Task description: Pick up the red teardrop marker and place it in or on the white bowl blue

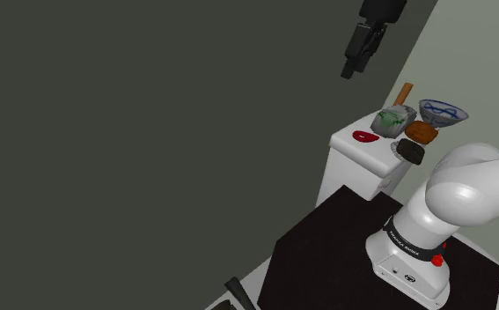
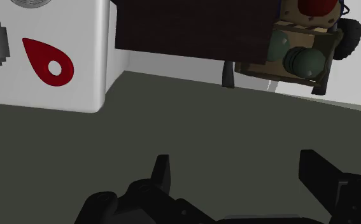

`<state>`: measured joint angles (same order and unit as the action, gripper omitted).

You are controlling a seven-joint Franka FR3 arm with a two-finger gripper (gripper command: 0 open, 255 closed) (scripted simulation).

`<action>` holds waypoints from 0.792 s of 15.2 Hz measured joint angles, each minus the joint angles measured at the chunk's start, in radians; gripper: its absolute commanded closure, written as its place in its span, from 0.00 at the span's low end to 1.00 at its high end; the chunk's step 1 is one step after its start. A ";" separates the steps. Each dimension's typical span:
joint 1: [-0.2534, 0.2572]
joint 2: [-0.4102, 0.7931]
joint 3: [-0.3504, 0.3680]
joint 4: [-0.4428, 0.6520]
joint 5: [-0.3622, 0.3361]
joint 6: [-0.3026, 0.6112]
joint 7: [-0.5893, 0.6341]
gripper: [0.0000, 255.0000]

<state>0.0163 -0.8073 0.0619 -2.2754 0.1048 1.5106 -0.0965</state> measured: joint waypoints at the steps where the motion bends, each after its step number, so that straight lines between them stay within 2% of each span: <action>1: 0.000 0.000 0.000 0.000 0.000 0.000 0.000 0.00; 4: -0.006 -0.020 -0.029 -0.065 -0.024 0.038 -0.043 0.00; 12: -0.052 -0.064 -0.166 -0.265 -0.144 0.178 -0.221 0.00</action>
<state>-0.0356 -0.8709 -0.1043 -2.5401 -0.0391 1.6885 -0.3171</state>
